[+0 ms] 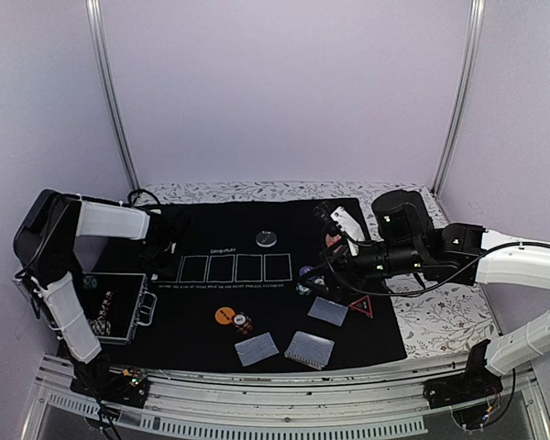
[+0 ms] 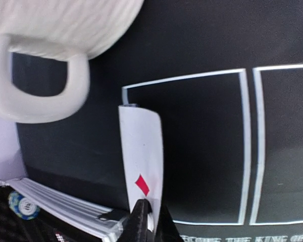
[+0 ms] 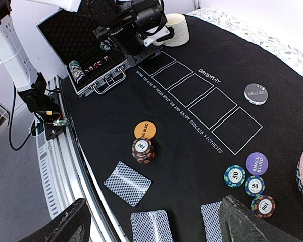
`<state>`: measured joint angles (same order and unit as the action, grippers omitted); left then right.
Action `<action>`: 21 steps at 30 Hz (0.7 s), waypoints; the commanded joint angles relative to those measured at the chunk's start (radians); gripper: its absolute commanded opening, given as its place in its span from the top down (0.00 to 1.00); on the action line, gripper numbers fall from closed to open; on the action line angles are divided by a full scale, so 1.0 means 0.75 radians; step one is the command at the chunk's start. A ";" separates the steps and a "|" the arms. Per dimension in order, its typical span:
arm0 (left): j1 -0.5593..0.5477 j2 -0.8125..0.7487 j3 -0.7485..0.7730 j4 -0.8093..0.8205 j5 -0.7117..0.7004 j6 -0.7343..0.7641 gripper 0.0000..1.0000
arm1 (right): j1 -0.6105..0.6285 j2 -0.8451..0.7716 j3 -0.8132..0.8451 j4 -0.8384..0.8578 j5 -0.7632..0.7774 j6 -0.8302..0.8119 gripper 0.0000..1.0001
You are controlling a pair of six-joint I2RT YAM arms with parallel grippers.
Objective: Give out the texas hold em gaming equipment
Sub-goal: Flop the poker card into the community card area.
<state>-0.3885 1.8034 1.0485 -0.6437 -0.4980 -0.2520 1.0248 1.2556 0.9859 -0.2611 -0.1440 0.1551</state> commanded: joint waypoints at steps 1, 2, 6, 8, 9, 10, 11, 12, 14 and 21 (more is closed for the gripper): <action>-0.016 0.042 0.026 0.012 0.152 -0.001 0.90 | -0.004 -0.019 -0.020 0.015 -0.016 0.012 0.10; -0.017 0.048 0.032 0.016 0.176 -0.002 0.88 | -0.004 -0.018 -0.020 0.013 -0.016 0.013 0.11; -0.016 0.070 0.044 0.027 0.223 -0.008 0.83 | -0.004 -0.023 -0.018 0.005 -0.016 0.016 0.10; -0.016 0.067 0.048 0.025 0.232 -0.006 0.80 | -0.004 -0.029 -0.018 0.001 -0.014 0.018 0.10; -0.016 0.062 0.049 0.027 0.237 -0.007 0.76 | -0.005 -0.031 -0.018 0.000 -0.014 0.018 0.10; -0.016 0.056 0.051 0.028 0.243 -0.009 0.71 | -0.005 -0.030 -0.018 -0.001 -0.015 0.018 0.10; -0.014 0.049 0.052 0.032 0.261 -0.008 0.67 | -0.005 -0.030 -0.018 -0.003 -0.015 0.018 0.10; -0.014 0.042 0.054 0.038 0.278 -0.008 0.63 | -0.005 -0.028 -0.017 -0.005 -0.015 0.017 0.10; -0.014 0.027 0.063 0.042 0.311 -0.017 0.58 | -0.004 -0.023 -0.009 -0.010 -0.020 0.018 0.09; -0.012 -0.087 0.094 0.041 0.457 -0.022 0.57 | -0.003 0.045 0.052 -0.122 0.014 0.021 0.07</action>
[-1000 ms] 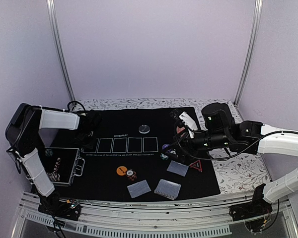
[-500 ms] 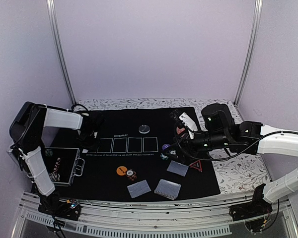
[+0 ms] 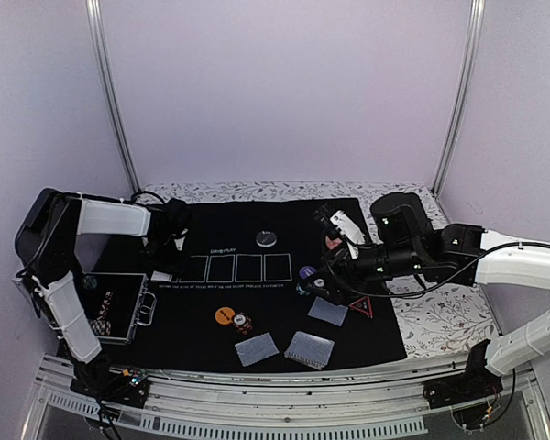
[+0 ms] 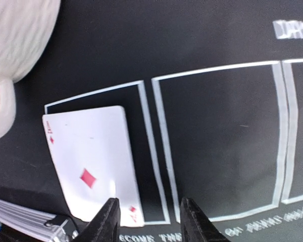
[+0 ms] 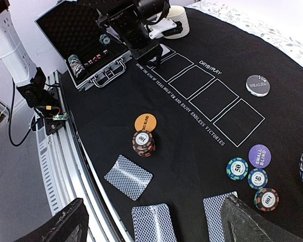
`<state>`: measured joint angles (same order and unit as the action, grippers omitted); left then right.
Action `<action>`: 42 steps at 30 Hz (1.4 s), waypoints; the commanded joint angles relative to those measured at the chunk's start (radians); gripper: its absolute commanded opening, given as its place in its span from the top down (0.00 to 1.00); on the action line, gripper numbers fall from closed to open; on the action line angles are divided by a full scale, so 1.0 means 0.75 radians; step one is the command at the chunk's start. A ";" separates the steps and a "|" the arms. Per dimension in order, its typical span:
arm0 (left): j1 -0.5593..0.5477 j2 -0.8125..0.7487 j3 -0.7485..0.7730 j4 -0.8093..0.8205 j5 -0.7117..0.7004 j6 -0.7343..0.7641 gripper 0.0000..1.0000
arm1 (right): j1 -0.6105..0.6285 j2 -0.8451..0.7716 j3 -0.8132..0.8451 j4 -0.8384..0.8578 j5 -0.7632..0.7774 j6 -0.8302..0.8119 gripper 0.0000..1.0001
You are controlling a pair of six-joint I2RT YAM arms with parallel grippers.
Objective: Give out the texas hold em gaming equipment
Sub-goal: Flop the poker card into the community card area, then pick up the face-down deck piles from the poker table mat.
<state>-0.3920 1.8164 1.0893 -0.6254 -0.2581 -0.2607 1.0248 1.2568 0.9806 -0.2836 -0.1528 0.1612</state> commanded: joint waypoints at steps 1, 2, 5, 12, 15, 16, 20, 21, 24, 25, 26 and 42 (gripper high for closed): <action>-0.006 -0.142 0.044 0.015 0.160 -0.012 0.57 | -0.001 0.077 0.092 -0.143 0.045 0.037 0.07; -0.008 -0.180 0.047 0.017 0.188 -0.012 0.57 | 0.001 0.117 0.111 -0.193 0.057 0.058 0.07; -0.011 -0.322 0.028 0.051 0.314 0.005 0.57 | 0.016 0.216 0.149 -0.347 0.115 0.209 0.09; -0.159 -0.609 -0.091 0.193 0.603 0.067 0.50 | 0.020 0.229 -0.051 -0.384 0.108 0.581 0.09; -0.250 -0.672 -0.139 0.271 0.667 0.091 0.44 | 0.020 0.208 -0.168 -0.260 0.004 0.671 0.09; -0.281 -0.689 -0.159 0.305 0.679 0.098 0.41 | 0.020 0.191 -0.211 -0.207 -0.023 0.699 0.09; -0.388 -0.718 -0.223 0.415 0.724 0.126 0.31 | 0.020 0.199 -0.348 -0.074 -0.076 0.786 0.10; -0.412 -0.715 -0.225 0.429 0.728 0.133 0.29 | 0.020 0.210 -0.365 -0.049 -0.087 0.803 0.10; -0.481 -0.704 -0.223 0.461 0.742 0.160 0.25 | 0.031 0.249 -0.402 0.024 -0.120 0.828 0.13; -0.499 -0.702 -0.226 0.476 0.756 0.174 0.25 | 0.034 0.263 -0.402 0.036 -0.133 0.830 0.13; -0.519 -0.702 -0.231 0.495 0.776 0.193 0.25 | 0.036 0.270 -0.400 0.040 -0.143 0.823 0.13; -0.668 -0.918 -0.367 0.701 0.892 0.436 0.20 | 0.179 0.298 -0.162 -0.227 0.151 0.090 0.01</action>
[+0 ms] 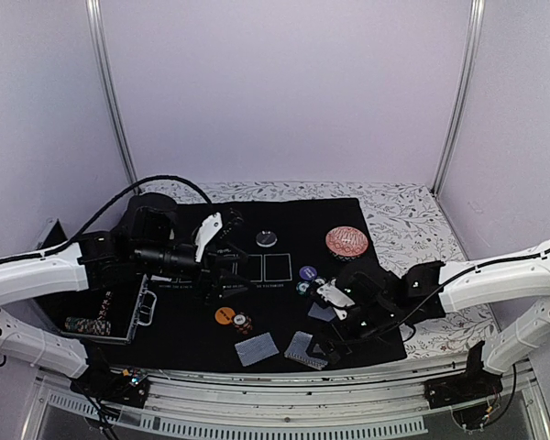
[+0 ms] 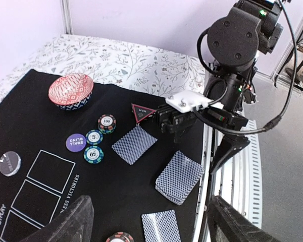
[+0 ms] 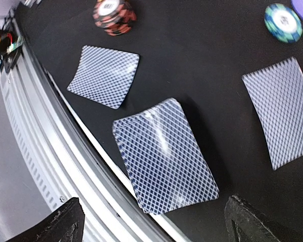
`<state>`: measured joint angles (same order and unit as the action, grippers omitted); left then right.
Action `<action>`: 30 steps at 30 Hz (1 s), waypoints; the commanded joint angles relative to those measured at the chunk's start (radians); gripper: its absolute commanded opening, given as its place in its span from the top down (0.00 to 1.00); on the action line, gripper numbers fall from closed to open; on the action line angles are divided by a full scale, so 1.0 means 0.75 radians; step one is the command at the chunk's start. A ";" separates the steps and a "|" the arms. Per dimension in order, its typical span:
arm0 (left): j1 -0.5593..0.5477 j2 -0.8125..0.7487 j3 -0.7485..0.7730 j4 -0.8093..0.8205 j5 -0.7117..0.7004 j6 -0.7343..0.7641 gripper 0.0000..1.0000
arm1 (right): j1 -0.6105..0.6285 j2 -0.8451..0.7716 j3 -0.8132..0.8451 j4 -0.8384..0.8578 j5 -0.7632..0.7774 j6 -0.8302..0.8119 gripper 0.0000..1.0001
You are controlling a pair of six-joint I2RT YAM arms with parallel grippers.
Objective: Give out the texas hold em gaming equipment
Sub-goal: Pick up the face-down deck piles from the poker table mat.
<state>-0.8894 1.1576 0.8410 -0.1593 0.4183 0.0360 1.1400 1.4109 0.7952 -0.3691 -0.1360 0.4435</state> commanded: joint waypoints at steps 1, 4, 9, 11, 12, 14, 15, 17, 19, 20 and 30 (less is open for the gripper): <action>-0.005 -0.043 -0.040 0.069 -0.017 0.043 0.20 | 0.034 0.134 0.115 -0.136 0.139 -0.316 0.01; -0.005 -0.052 -0.044 0.049 -0.026 0.045 0.20 | 0.050 0.235 0.171 -0.150 0.111 -0.402 0.01; -0.005 -0.054 -0.054 0.042 -0.040 0.056 0.20 | 0.055 0.331 0.224 -0.175 0.108 -0.454 0.01; -0.005 -0.049 -0.051 0.038 -0.042 0.058 0.20 | 0.056 0.353 0.228 -0.178 0.107 -0.456 0.01; -0.006 -0.047 -0.050 0.035 -0.039 0.060 0.20 | 0.056 0.361 0.233 -0.181 0.100 -0.456 0.01; -0.005 -0.047 -0.050 0.035 -0.028 0.059 0.20 | 0.057 0.376 0.238 -0.181 0.084 -0.456 0.01; -0.005 -0.048 -0.051 0.037 -0.026 0.059 0.20 | 0.060 0.384 0.241 -0.183 0.081 -0.455 0.01; -0.006 -0.048 -0.054 0.037 -0.029 0.061 0.20 | 0.063 0.406 0.247 -0.193 0.078 -0.462 0.01; -0.005 -0.048 -0.054 0.034 -0.036 0.066 0.20 | 0.070 0.432 0.254 -0.208 0.094 -0.464 0.01; -0.005 -0.048 -0.052 0.031 -0.041 0.069 0.20 | 0.070 0.444 0.259 -0.215 0.108 -0.465 0.01; -0.005 -0.054 -0.042 -0.001 -0.117 0.086 0.19 | 0.108 0.501 0.320 -0.284 0.220 -0.464 0.32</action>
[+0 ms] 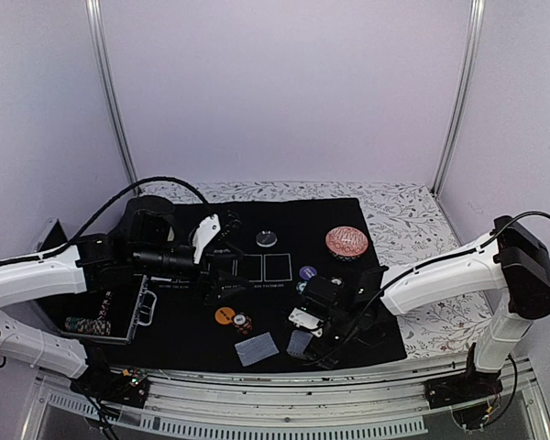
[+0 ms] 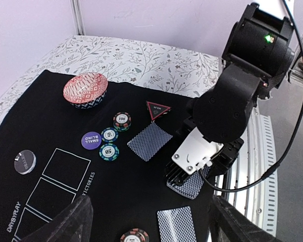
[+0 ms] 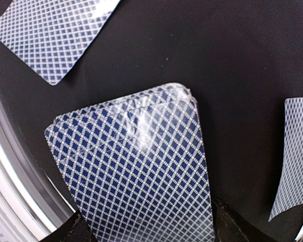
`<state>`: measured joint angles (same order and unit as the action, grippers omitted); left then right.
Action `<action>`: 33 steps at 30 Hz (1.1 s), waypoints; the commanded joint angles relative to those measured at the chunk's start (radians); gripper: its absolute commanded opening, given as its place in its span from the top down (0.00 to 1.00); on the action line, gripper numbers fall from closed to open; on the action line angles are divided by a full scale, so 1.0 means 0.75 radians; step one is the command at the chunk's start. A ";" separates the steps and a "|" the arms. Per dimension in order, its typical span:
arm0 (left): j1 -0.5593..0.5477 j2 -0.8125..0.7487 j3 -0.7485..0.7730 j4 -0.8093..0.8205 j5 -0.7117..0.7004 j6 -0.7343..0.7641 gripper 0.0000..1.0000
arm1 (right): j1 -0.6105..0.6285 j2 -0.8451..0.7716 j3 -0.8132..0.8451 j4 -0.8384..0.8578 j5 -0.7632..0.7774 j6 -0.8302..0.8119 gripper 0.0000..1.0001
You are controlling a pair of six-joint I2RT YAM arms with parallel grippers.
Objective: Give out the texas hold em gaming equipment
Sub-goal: Pick up the face-down deck piles from the poker table mat.
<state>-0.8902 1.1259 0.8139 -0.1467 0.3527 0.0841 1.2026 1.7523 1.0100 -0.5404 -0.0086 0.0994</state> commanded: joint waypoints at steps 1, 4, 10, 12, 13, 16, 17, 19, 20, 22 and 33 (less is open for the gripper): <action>-0.005 -0.012 -0.005 -0.019 -0.034 0.023 0.19 | 0.026 0.052 0.040 -0.064 0.055 -0.004 0.34; -0.005 -0.018 -0.003 -0.023 -0.045 0.021 0.19 | 0.033 0.059 0.053 -0.083 0.062 -0.006 0.40; -0.002 -0.028 0.001 -0.051 -0.101 -0.005 0.19 | 0.044 0.034 0.065 -0.099 0.099 -0.004 0.46; 0.003 -0.036 -0.002 -0.055 -0.142 -0.018 0.19 | 0.046 0.018 0.078 -0.105 0.119 -0.004 0.46; 0.009 -0.040 -0.004 -0.056 -0.162 -0.027 0.19 | 0.049 0.009 0.083 -0.106 0.129 -0.007 0.46; 0.036 -0.047 -0.010 -0.055 -0.183 -0.049 0.18 | 0.055 -0.023 0.089 -0.105 0.159 -0.013 0.48; 0.045 -0.050 -0.009 -0.056 -0.182 -0.058 0.18 | 0.055 -0.034 0.091 -0.106 0.176 -0.014 0.48; 0.069 -0.049 -0.007 -0.054 -0.172 -0.084 0.18 | 0.058 -0.063 0.102 -0.112 0.213 -0.017 0.49; 0.081 -0.046 -0.006 -0.051 -0.167 -0.096 0.18 | 0.058 -0.079 0.109 -0.114 0.238 -0.022 0.50; 0.109 -0.029 0.003 -0.050 -0.163 -0.142 0.19 | 0.060 -0.111 0.131 -0.114 0.294 -0.031 0.50; 0.267 0.198 0.066 0.088 0.291 -0.477 0.27 | 0.081 -0.201 0.319 0.003 0.590 -0.230 0.49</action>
<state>-0.6971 1.2354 0.8356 -0.1707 0.3634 -0.1558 1.2545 1.6230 1.1790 -0.5968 0.3168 0.0120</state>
